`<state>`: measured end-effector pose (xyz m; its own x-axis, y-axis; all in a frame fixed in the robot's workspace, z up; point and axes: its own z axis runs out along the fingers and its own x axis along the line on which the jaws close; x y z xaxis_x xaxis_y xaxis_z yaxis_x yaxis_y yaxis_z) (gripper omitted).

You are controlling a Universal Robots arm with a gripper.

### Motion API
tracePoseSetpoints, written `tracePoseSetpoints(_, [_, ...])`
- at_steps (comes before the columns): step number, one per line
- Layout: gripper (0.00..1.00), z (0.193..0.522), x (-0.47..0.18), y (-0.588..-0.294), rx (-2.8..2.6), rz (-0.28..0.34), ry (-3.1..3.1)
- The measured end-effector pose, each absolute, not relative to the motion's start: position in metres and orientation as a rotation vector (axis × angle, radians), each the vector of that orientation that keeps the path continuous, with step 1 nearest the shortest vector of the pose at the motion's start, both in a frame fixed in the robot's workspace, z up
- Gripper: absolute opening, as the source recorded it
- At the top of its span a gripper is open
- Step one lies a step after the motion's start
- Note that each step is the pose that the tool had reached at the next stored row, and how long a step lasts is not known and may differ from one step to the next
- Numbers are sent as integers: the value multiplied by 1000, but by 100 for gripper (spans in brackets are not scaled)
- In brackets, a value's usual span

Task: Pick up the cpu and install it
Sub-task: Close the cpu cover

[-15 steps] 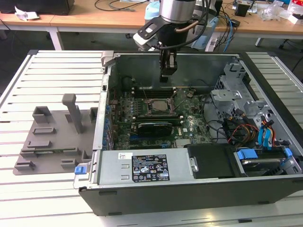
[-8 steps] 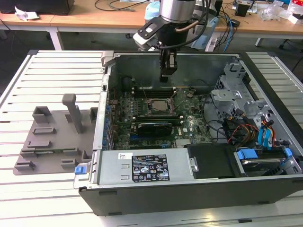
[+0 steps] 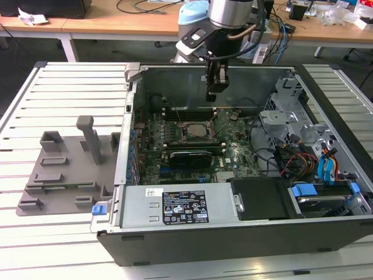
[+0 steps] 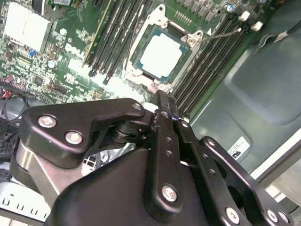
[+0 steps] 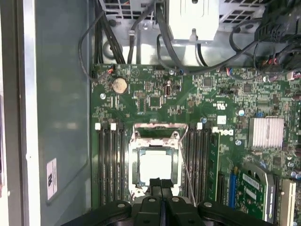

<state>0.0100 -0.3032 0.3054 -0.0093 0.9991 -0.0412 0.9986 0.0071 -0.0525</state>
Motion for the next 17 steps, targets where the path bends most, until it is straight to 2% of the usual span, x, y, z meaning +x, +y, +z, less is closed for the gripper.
tracePoseSetpoints(17, [11, 305, 68, -302, -2208, 109, -2226])
